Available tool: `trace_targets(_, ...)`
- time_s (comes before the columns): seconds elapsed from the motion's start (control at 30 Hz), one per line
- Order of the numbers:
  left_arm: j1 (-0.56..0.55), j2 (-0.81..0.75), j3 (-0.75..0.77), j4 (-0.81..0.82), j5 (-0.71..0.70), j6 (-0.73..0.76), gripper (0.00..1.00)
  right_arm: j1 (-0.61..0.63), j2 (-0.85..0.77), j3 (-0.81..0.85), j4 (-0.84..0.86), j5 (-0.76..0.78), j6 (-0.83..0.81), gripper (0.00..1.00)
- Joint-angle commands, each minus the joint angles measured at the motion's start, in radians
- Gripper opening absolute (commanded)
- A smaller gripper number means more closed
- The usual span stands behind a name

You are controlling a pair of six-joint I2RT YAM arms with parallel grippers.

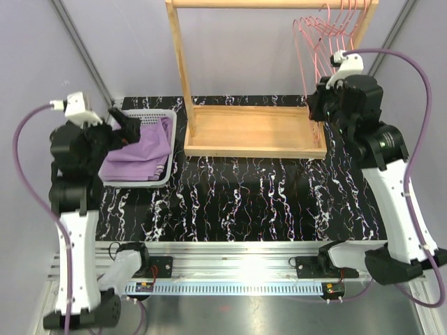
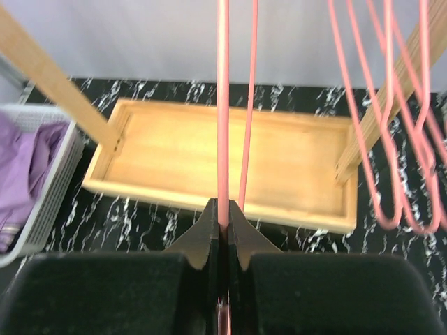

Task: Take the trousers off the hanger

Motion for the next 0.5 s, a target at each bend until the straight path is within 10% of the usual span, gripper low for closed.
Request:
trace_targets(0.0, -0.001, -0.135, -0.080, -0.035, -0.036, 0.037, 0.99, -0.028, 0.098, 0.148, 0.085, 0.104, -0.049, 0.00)
trace_targets(0.47, -0.162, -0.396, -0.140, -0.304, -0.239, 0.142, 0.99, -0.165, 0.392, 0.359, 0.086, -0.014, -0.017, 0.00)
